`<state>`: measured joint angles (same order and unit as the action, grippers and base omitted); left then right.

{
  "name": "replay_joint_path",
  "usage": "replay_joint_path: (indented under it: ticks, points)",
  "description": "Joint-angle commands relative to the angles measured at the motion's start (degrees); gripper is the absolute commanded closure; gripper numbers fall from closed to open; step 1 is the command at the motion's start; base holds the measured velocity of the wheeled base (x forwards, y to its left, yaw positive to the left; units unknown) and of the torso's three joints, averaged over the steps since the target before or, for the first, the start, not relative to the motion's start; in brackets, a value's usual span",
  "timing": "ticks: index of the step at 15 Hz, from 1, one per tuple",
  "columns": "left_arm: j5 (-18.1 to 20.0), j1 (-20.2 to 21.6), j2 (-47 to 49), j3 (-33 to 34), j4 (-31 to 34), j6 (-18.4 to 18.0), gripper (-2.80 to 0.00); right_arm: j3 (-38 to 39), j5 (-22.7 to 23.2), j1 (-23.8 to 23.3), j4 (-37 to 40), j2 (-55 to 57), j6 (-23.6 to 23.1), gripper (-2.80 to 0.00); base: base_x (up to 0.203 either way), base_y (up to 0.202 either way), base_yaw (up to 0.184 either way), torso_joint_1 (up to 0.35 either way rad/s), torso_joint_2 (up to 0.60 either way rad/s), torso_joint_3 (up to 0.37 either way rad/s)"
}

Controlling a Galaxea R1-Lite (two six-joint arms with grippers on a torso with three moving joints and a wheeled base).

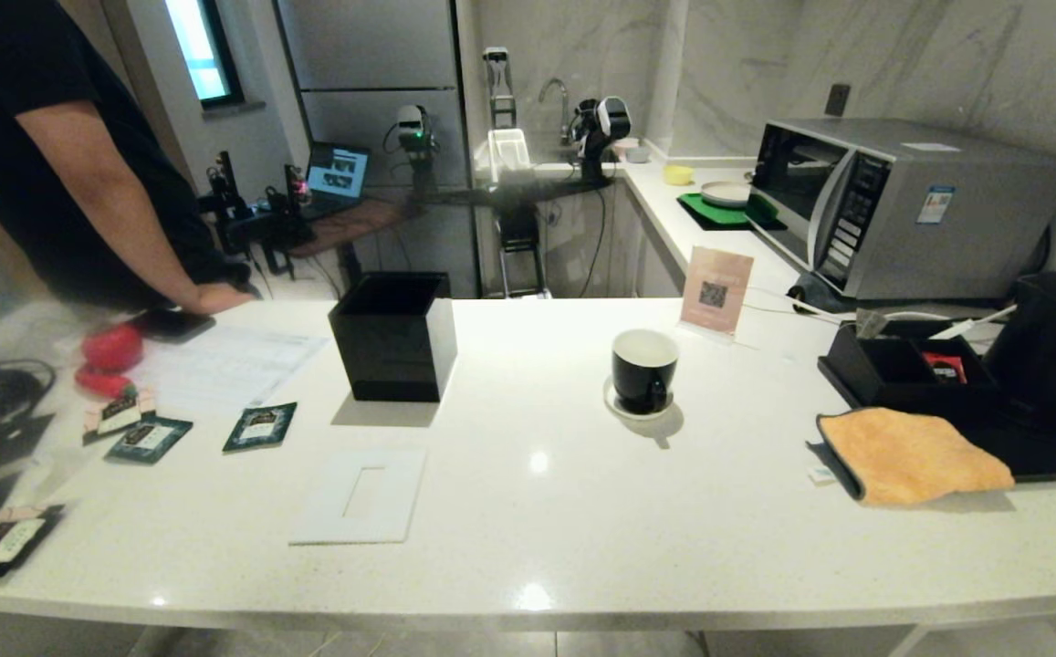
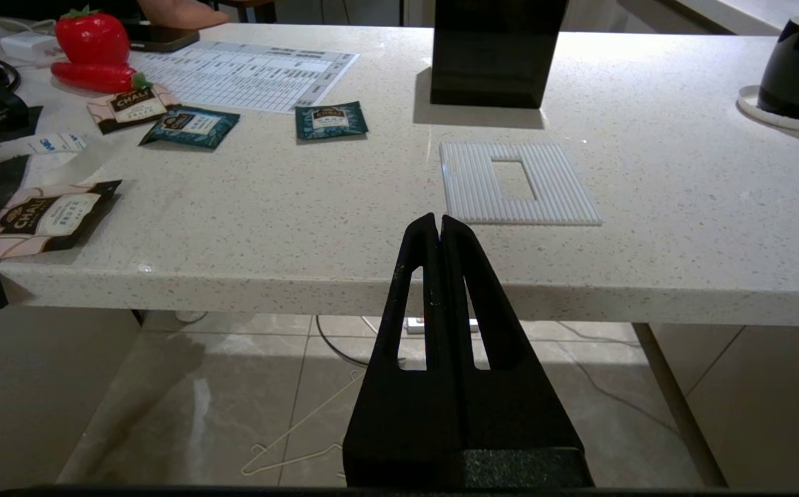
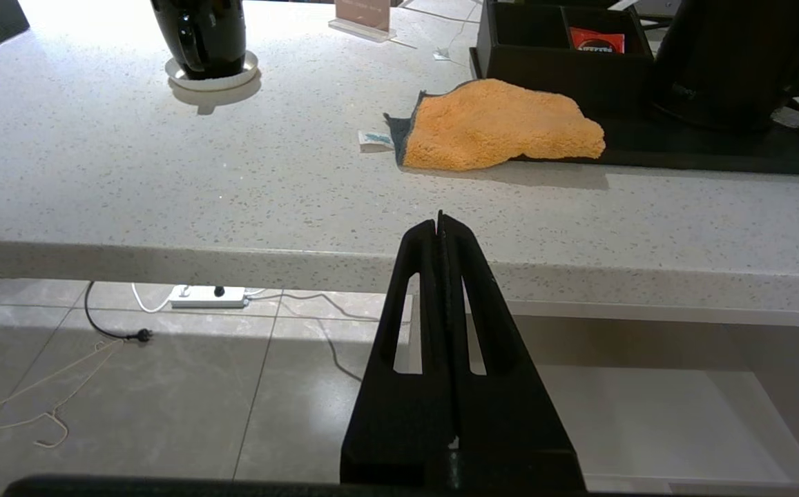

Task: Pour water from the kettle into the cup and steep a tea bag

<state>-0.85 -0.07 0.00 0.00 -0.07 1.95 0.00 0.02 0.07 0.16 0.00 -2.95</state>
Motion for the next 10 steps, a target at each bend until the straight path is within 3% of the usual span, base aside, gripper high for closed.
replay_joint_path:
  ticks: [1, 7, 10]
  points:
    - [0.0, 0.0, 0.0, 0.0, 0.0, 0.0, 0.00, 0.0, 0.1, 0.0, -0.1, 0.1, -0.4, 0.00, 0.000, 0.000, 0.000, 0.000, 0.00, 0.000]
    - [0.0, 0.0, 0.1, 0.0, 0.0, 0.1, 0.00, -0.3, 0.0, 0.0, 0.4, 0.1, 0.6, 0.00, 0.000, 0.000, 0.000, 0.000, 0.00, 0.000]
    - [0.0, 0.0, 0.0, 0.0, 0.0, 0.0, 0.00, -6.3, 0.1, 0.0, 5.6, 2.6, 0.6, 0.00, 0.000, 0.000, 0.000, 0.000, 0.00, 0.000]
